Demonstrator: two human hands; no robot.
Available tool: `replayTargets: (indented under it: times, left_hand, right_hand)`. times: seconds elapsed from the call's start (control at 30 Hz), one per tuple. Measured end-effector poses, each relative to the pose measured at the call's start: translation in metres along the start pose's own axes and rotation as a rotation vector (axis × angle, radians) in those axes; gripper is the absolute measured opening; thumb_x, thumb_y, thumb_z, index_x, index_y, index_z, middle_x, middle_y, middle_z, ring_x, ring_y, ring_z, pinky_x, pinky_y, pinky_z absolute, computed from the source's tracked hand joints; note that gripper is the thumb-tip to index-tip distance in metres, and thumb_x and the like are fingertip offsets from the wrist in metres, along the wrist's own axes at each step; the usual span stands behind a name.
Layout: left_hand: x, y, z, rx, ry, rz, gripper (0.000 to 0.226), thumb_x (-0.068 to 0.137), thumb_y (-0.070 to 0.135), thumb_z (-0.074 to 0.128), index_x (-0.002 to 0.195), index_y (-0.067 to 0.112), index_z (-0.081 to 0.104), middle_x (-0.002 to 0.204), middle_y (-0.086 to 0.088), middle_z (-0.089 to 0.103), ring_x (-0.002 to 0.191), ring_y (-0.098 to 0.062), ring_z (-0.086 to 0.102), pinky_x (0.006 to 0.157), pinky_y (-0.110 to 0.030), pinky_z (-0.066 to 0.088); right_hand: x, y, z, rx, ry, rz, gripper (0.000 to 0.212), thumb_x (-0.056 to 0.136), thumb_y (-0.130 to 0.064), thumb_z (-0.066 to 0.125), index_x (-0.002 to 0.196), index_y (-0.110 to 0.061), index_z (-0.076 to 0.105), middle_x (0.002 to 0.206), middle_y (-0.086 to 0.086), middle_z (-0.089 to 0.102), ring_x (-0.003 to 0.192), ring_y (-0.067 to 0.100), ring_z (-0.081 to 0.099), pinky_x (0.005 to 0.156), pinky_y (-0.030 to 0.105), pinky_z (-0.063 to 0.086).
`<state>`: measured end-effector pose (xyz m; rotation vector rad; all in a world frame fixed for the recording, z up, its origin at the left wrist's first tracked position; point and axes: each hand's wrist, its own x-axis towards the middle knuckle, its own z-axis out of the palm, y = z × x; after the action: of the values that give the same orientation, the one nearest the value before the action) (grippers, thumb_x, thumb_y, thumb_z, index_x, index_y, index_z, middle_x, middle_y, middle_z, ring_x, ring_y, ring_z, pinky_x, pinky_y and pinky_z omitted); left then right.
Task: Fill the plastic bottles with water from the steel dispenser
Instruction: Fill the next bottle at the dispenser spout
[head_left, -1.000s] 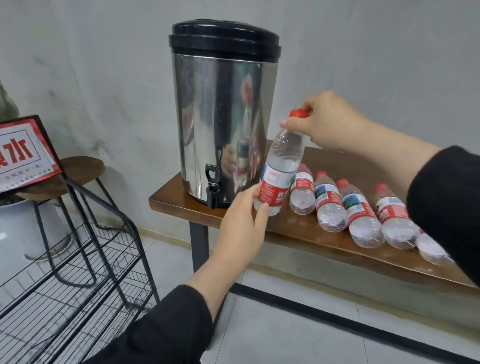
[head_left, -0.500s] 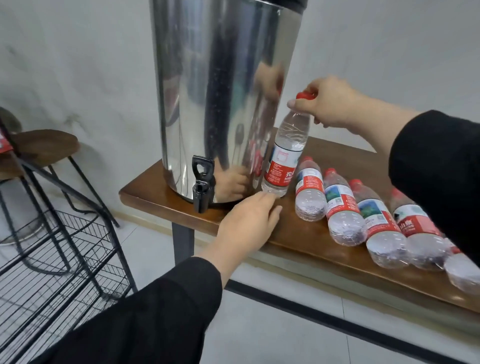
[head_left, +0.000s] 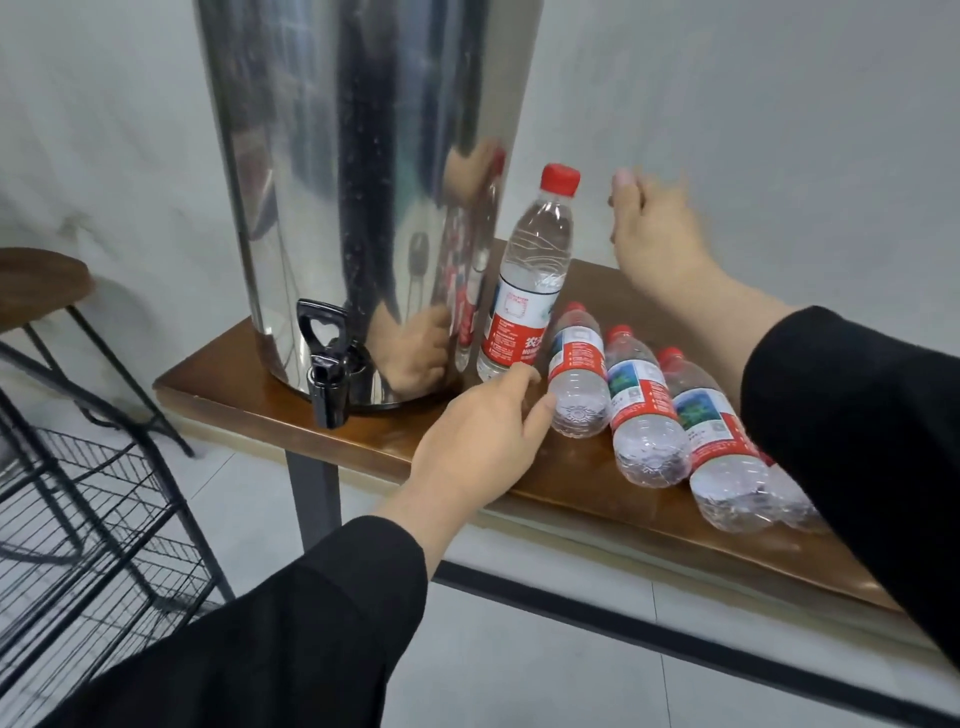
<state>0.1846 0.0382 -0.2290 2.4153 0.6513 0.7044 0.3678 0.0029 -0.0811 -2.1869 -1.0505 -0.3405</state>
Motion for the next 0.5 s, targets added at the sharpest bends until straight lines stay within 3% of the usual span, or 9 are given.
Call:
replayTargets:
  times: [0.07, 0.17, 0.3, 0.37, 0.43, 0.5]
  left_hand:
    - [-0.002, 0.000, 0.001, 0.034, 0.006, 0.034, 0.039, 0.105, 0.051, 0.043, 0.133, 0.026, 0.052, 0.114, 0.004, 0.070, 0.107, -0.020, 0.063, 0.084, -0.035, 0.048]
    - [-0.004, 0.001, 0.002, 0.051, 0.006, 0.092, 0.048, 0.105, 0.049, 0.044, 0.148, 0.028, 0.045, 0.130, 0.002, 0.066, 0.119, -0.020, 0.060, 0.094, -0.033, 0.046]
    - [-0.002, -0.001, 0.003, 0.081, -0.012, 0.143, 0.056, 0.107, 0.049, 0.043, 0.159, 0.030, 0.034, 0.152, 0.002, 0.054, 0.139, -0.018, 0.048, 0.111, -0.033, 0.040]
    - [-0.002, -0.002, 0.005, 0.099, -0.037, 0.144, 0.057, 0.107, 0.050, 0.041, 0.160, 0.030, 0.034, 0.153, 0.001, 0.053, 0.141, -0.018, 0.046, 0.113, -0.034, 0.040]
    - [-0.002, -0.002, 0.005, 0.099, -0.061, 0.143, 0.057, 0.107, 0.051, 0.039, 0.159, 0.029, 0.035, 0.151, 0.000, 0.055, 0.139, -0.020, 0.048, 0.112, -0.037, 0.042]
    - [-0.004, -0.002, 0.001, 0.073, -0.086, 0.124, 0.055, 0.107, 0.053, 0.035, 0.157, 0.030, 0.039, 0.147, -0.002, 0.059, 0.135, -0.022, 0.052, 0.108, -0.040, 0.045]
  right_hand:
    - [-0.009, 0.018, 0.010, -0.211, -0.227, 0.037, 0.045, 0.107, -0.040, 0.038, 0.121, -0.005, 0.061, 0.120, 0.022, 0.066, 0.110, 0.040, 0.061, 0.091, 0.040, 0.048]
    - [-0.028, 0.026, 0.024, -0.524, -0.520, -0.028, 0.054, 0.101, -0.053, 0.046, 0.143, -0.019, 0.051, 0.142, 0.009, 0.058, 0.127, 0.033, 0.054, 0.105, 0.050, 0.044]
    - [-0.035, 0.019, 0.026, -0.688, -0.550, -0.121, 0.038, 0.103, -0.052, 0.044, 0.130, -0.037, 0.065, 0.127, -0.004, 0.065, 0.124, 0.027, 0.054, 0.105, 0.054, 0.032]
    - [-0.039, 0.015, 0.023, -0.676, -0.537, -0.134, 0.034, 0.102, -0.047, 0.050, 0.125, -0.032, 0.070, 0.120, -0.002, 0.069, 0.115, 0.026, 0.058, 0.099, 0.049, 0.038]
    - [-0.044, 0.012, 0.022, -0.629, -0.547, -0.130, 0.033, 0.099, -0.044, 0.059, 0.121, -0.025, 0.072, 0.115, 0.002, 0.071, 0.103, 0.025, 0.063, 0.084, 0.039, 0.048]
    - [-0.051, 0.010, 0.021, -0.610, -0.514, -0.126, 0.031, 0.095, -0.041, 0.064, 0.116, -0.020, 0.074, 0.109, 0.006, 0.072, 0.096, 0.026, 0.065, 0.073, 0.033, 0.049]
